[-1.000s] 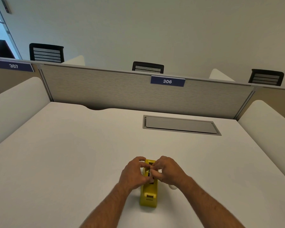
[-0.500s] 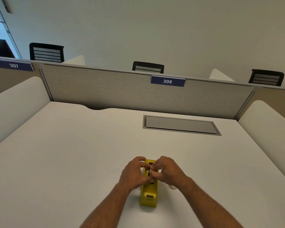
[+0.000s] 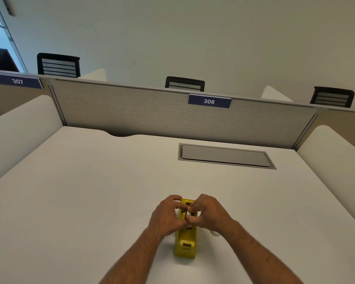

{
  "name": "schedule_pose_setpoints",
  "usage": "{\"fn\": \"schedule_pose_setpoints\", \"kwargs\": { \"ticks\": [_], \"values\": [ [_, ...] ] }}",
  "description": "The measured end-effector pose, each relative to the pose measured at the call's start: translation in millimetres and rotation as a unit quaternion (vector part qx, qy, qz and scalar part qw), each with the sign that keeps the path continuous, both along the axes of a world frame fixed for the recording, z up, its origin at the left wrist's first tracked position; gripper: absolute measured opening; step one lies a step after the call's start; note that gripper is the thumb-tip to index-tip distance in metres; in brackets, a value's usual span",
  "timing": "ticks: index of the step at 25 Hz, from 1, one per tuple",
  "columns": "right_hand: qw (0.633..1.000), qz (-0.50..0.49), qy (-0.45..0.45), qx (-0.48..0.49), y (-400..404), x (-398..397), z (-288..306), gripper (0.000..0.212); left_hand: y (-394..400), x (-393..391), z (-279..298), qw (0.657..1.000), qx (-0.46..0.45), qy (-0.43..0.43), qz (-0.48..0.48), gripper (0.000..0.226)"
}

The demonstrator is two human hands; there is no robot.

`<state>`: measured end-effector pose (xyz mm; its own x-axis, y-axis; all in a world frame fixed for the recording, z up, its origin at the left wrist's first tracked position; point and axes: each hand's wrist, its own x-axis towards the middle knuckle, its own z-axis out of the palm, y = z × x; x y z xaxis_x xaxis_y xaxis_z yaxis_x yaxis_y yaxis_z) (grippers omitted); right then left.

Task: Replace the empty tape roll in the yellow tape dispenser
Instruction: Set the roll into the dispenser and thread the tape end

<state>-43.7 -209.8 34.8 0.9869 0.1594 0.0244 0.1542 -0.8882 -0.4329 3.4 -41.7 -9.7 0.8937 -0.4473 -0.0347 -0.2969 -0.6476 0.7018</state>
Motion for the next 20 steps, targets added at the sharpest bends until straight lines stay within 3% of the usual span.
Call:
{"fn": "schedule_pose_setpoints", "kwargs": {
  "ticks": [20],
  "values": [
    [1.000,-0.009,0.008,0.017,-1.7,2.5,-2.7,0.019,1.6,-0.7,7.1,1.000,-0.001,0.011,-0.004,0.060]
  ]
}}
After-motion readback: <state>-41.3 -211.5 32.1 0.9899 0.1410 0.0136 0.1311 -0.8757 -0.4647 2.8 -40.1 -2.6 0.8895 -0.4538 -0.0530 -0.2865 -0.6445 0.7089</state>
